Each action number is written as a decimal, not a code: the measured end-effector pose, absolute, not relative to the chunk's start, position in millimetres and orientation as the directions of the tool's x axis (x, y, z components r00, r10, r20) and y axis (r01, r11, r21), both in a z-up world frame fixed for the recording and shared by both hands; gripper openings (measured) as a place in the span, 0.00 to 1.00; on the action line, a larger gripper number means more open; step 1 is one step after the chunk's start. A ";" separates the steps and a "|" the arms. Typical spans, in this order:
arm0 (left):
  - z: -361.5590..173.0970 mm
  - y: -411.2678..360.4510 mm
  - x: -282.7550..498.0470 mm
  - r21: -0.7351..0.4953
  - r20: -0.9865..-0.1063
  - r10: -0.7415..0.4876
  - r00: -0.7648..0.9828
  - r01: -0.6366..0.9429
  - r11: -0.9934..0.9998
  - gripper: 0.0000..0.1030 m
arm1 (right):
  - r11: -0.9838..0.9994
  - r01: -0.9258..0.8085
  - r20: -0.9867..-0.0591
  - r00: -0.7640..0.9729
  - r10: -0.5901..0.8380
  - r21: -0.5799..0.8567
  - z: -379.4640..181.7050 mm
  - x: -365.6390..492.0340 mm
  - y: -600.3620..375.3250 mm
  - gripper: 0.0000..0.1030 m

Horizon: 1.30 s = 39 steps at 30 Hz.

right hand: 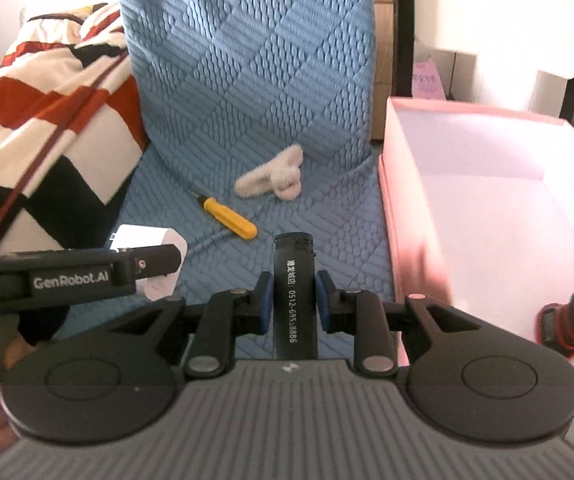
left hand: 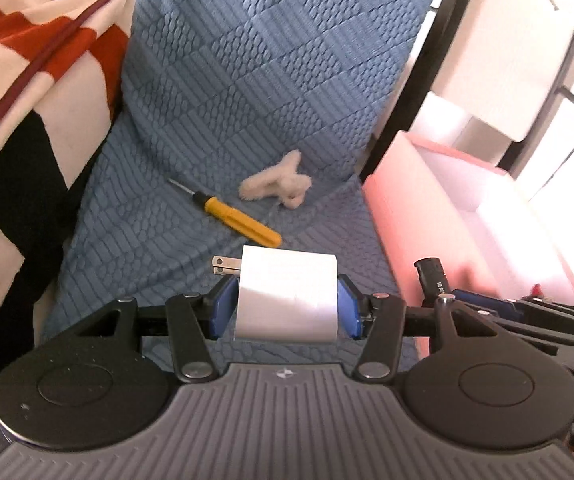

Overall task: Organize rigid objects
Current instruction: 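Lift the charger and USB stick and carry both grippers over the pink box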

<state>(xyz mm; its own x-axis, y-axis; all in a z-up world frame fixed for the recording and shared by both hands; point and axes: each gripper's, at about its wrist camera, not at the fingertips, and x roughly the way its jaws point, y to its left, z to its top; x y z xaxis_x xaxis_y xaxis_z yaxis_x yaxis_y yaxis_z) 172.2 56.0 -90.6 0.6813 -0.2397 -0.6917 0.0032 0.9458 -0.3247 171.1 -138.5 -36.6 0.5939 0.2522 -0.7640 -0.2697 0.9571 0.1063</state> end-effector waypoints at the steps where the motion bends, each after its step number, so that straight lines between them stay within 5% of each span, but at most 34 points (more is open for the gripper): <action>1: -86.0 55.1 169.2 -0.329 -0.685 -0.241 0.687 0.004 0.944 0.57 | 0.957 -0.267 -0.759 0.598 0.257 0.114 -30.9 168.5 -142.1 0.25; 20: -34.7 15.9 120.9 -0.342 -0.628 -0.263 0.732 0.044 0.938 0.57 | 0.961 -0.275 -0.687 0.701 0.190 -0.015 22.8 117.3 -172.6 0.25; 39: 5.4 -33.5 117.5 -0.382 -0.569 -0.322 0.756 0.104 0.918 0.57 | 0.979 -0.197 -0.645 0.742 0.185 0.054 48.9 106.7 -231.2 0.25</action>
